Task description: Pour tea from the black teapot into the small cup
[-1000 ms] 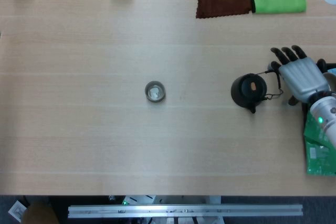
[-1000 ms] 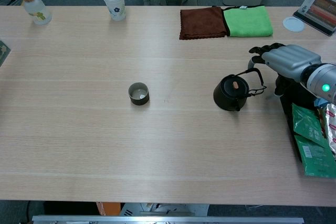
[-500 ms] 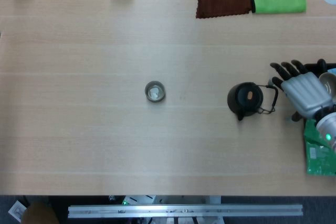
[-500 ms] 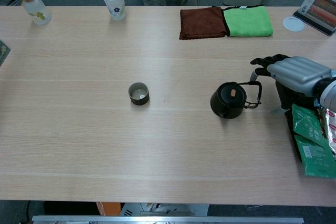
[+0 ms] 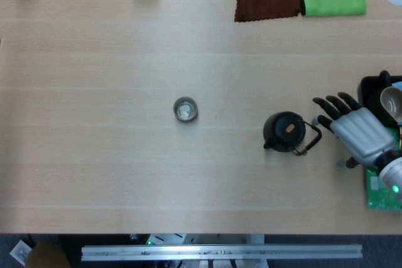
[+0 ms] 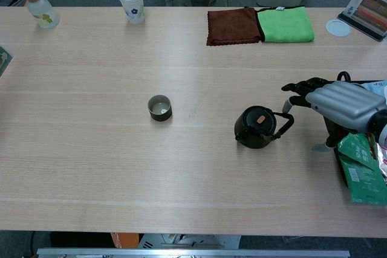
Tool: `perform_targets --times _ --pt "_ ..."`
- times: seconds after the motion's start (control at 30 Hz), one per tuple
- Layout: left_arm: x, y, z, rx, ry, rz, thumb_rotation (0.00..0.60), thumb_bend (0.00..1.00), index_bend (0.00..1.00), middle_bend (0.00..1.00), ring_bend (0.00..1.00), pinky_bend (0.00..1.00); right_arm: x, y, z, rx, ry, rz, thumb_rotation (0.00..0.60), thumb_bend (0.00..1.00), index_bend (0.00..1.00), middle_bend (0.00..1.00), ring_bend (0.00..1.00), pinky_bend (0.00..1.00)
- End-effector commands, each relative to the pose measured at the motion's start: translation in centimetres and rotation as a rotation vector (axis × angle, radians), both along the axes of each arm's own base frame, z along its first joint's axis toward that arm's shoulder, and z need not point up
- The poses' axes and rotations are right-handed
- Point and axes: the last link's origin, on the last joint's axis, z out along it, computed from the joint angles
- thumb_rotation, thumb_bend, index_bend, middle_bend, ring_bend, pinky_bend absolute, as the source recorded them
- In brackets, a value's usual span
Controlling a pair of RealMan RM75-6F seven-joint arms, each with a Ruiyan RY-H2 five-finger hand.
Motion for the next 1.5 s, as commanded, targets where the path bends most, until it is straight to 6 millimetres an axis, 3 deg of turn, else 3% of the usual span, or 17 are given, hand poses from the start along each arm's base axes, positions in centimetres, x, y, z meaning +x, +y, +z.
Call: perform_targets --times 0.03,0.33,0.6,1.0,1.5 --pt "-0.1 -0.1 0.1 0.002 0.000 0.003 0.600 0.20 0.16 0.20 0.20 0.16 0.2 0.6 0.1 0.013 -0.004 0.009 0.600 0.00 0.27 0.07 0.00 0.00" --pt "0.2 -0.2 0.1 -0.001 -0.006 -0.005 0.600 0.20 0.16 0.20 0.20 0.16 1.3 1.1 0.7 -0.036 -0.045 0.097 0.600 0.00 0.26 0.07 0.00 0.00" --pt "0.4 -0.5 0.3 0.004 -0.006 -0.009 0.600 0.20 0.16 0.20 0.20 0.16 2.5 0.2 -0.5 -0.059 -0.045 0.163 0.600 0.00 0.09 0.07 0.00 0.00" --pt "0.2 -0.8 0.7 0.014 -0.003 -0.002 0.600 0.20 0.16 0.20 0.20 0.16 4.7 -0.6 -3.0 -0.032 -0.023 0.203 0.600 0.00 0.08 0.05 0.00 0.00" --pt "0.0 -1.0 1.0 0.021 -0.002 0.003 0.600 0.20 0.16 0.20 0.20 0.16 5.9 -0.6 -4.8 -0.017 -0.003 0.209 0.600 0.00 0.08 0.05 0.00 0.00"
